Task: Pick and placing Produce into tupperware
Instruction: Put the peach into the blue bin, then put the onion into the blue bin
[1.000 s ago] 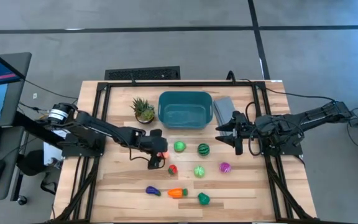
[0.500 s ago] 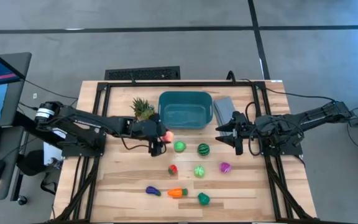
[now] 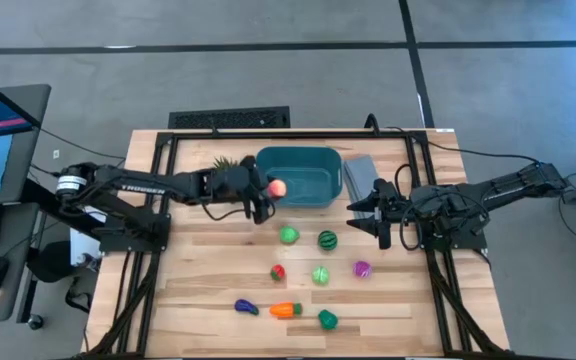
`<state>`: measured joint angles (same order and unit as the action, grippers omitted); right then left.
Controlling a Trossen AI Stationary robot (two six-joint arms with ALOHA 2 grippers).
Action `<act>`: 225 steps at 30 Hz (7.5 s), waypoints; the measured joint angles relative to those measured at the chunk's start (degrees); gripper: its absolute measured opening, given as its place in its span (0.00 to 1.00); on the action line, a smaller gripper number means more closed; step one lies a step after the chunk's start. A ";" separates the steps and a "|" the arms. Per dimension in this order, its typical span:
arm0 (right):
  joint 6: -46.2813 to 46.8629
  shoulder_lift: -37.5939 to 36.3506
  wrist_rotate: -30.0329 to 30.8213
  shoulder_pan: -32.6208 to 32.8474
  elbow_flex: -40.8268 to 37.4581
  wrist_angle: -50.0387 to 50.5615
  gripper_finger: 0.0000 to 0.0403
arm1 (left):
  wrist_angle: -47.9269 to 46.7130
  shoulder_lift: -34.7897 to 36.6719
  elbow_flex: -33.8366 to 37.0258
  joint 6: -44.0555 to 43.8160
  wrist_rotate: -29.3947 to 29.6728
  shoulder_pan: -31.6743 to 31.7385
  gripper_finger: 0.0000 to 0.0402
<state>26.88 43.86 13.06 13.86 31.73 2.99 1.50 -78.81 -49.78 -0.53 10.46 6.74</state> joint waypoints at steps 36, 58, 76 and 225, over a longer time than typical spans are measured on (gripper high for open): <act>0.10 0.02 0.26 -1.10 0.00 -1.17 0.66 | -22.95 -31.72 -35.20 7.19 -14.65 13.51 0.57; 0.14 0.02 0.28 -1.13 0.00 -1.19 0.66 | -31.43 -39.54 -38.86 6.18 -16.29 14.05 0.57; 0.73 0.02 0.28 -1.13 0.00 -1.23 0.66 | -30.03 -39.50 -38.88 6.20 -15.15 13.97 0.67; 25.06 15.80 -10.17 6.87 0.04 20.19 0.80 | -29.16 25.66 6.95 -29.68 9.00 -19.21 0.68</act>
<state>51.94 59.66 2.88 20.73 31.76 23.18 -27.66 -53.15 -42.83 -30.22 19.47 -12.47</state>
